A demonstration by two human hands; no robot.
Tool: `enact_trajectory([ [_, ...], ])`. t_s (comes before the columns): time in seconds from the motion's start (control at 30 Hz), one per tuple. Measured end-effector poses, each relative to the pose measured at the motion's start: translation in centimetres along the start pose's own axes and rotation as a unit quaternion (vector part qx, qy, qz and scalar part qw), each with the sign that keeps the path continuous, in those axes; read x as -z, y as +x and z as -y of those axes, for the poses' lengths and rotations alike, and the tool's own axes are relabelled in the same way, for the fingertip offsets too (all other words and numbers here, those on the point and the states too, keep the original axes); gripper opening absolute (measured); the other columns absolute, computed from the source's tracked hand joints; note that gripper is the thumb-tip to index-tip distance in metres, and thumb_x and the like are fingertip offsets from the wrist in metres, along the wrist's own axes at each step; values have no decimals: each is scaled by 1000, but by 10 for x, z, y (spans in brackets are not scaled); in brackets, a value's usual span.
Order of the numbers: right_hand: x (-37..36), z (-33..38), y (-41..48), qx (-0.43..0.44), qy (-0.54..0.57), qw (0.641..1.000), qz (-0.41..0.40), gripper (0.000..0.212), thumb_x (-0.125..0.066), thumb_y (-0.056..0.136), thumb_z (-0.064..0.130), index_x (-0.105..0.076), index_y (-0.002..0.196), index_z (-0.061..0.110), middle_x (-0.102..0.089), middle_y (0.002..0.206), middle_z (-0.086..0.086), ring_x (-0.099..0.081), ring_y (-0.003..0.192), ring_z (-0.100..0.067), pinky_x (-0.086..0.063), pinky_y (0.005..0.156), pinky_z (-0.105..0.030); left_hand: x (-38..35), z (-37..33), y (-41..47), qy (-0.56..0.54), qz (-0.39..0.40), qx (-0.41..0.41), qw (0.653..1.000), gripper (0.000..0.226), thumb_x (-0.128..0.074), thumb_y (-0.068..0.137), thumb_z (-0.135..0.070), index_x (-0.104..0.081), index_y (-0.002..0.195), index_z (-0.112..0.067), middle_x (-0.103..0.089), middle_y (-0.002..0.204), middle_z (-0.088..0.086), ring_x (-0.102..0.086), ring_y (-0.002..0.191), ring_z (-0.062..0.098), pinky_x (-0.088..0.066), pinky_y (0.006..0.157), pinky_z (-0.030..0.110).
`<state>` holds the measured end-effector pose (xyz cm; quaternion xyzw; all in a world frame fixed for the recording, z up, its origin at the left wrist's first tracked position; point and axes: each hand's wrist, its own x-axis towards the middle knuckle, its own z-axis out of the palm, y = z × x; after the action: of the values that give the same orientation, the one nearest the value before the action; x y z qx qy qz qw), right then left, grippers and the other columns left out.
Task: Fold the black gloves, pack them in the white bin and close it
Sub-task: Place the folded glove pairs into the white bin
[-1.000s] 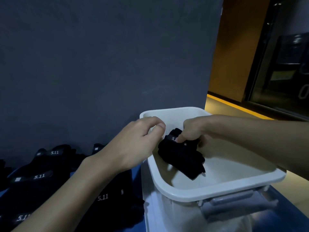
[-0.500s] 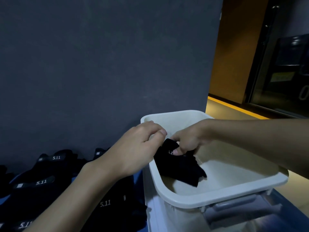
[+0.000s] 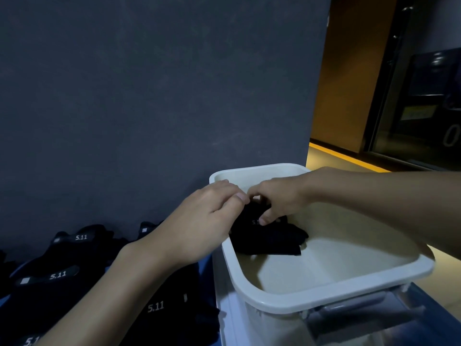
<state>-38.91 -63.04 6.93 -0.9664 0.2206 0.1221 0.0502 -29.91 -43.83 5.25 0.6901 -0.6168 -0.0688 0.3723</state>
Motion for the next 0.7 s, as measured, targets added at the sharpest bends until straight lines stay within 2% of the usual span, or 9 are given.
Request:
enact_trajectory([
  [0.1,-5,1,2,1,25,1000,17,48,-69,90,29,-50,133,22,-62,116,0,-60,95,-17,-50,90,-33,0,0,0,5,1,-2,1000,50,-30,88,-44,-67,99,-13,-61,115,-1,-49,103,1,-31,89,12],
  [0.17,-6,2,2,-10,50,998,21,44,-68,90,29,-52,130,20,-64,111,-1,-62,88,-15,-52,86,-33,0,0,-1,2,0,-4,1000,45,-31,92,-41,-69,98,-16,-62,115,-4,-48,103,-3,-31,86,7],
  [0.23,-10,3,2,-33,51,998,20,40,-66,90,33,-52,125,20,-64,110,-2,-63,97,-20,-53,90,-38,0,0,-1,-1,-2,-4,1000,36,-36,102,-33,-70,99,-23,-63,115,-9,-45,103,-10,-31,82,0],
  [0.3,-15,3,1,-62,53,997,16,35,-61,92,35,-52,120,15,-62,110,-3,-63,100,-25,-54,88,-38,1,0,-1,3,-3,-7,1000,32,-38,105,-26,-70,102,-26,-62,116,-14,-44,105,-14,-29,81,-3],
  [0.4,-22,5,-4,-135,163,976,48,32,-54,97,28,-54,114,1,-62,105,-15,-69,84,-34,-61,71,-41,0,2,1,14,0,-7,1000,32,-37,104,-27,-69,109,-29,-58,116,-23,-40,110,-18,-26,82,-5],
  [0.43,-23,6,-6,-158,180,969,57,31,-52,98,26,-54,111,-2,-62,101,-18,-69,81,-38,-62,70,-44,-1,2,2,10,2,-5,1000,33,-36,104,-28,-69,109,-29,-57,114,-26,-39,111,-18,-25,82,-6],
  [0.57,-18,11,-9,-219,194,956,24,29,-59,96,26,-55,102,-2,-61,103,-23,-70,88,-43,-61,73,-50,-3,5,4,2,-3,-13,1000,41,-30,97,-40,-69,109,-33,-54,110,-34,-38,112,-21,-25,83,-6],
  [0.63,-14,12,-10,-220,176,960,9,27,-63,93,26,-55,96,1,-62,106,-20,-69,88,-38,-62,72,-46,-3,5,4,5,-2,-13,1000,37,-32,103,-34,-69,110,-31,-53,108,-36,-38,111,-22,-24,83,-7],
  [0.7,-10,13,-13,-218,165,962,-1,28,-65,91,27,-56,98,1,-64,105,-19,-70,88,-36,-62,71,-45,-2,5,4,7,0,-14,1000,37,-33,103,-32,-69,111,-30,-52,107,-37,-38,110,-23,-23,82,-7],
])
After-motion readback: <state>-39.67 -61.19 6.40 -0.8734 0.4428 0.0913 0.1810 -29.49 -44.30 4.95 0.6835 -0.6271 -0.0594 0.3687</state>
